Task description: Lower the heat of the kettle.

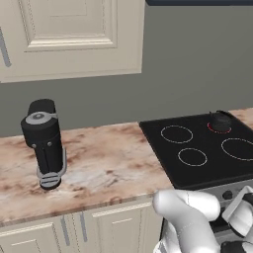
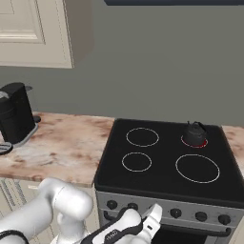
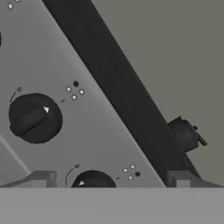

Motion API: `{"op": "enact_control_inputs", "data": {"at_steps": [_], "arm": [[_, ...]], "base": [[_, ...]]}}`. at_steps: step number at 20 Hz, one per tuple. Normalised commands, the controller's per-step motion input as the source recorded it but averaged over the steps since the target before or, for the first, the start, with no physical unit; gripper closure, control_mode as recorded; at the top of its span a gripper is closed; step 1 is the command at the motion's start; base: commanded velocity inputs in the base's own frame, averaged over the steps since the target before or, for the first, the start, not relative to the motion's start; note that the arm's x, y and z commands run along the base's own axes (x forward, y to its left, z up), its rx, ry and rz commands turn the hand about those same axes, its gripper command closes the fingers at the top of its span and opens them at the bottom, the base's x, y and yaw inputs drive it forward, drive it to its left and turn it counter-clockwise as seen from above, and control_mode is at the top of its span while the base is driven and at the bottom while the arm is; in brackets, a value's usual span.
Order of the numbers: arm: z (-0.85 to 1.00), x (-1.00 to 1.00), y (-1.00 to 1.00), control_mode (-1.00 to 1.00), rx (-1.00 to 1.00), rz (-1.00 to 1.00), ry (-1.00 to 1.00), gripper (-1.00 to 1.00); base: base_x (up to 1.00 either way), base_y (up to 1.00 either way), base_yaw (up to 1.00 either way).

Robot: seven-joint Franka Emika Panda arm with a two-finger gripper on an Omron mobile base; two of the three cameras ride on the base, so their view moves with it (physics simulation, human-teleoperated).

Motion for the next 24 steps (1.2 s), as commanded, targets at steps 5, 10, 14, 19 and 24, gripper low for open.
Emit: {"op": "enact_control_inputs", "data": {"at_steps": [5,10,14,19,24], "arm": [[-0.16,0.07,-0.07,-1.0,0.0,0.03,0.0,-1.0],[-0.14,0.04,-0.1,-1.0,0.0,0.01,0.0,-1.0],[-0.06,0.07,-0.04,-1.0,0.0,0.0,0.0,-1.0],[0.0,0.15,0.0,-1.0,0.0,0.0,0.0,-1.0],[-0.01,0.18,0.0,-1.0,0.0,0.0,0.0,-1.0]], "base": [[0.0,0.0,0.0],[0.0,0.0,0.0],[0.0,0.0,0.0],[0.0,0.0,0.0],[0.0,0.0,0.0]]}}
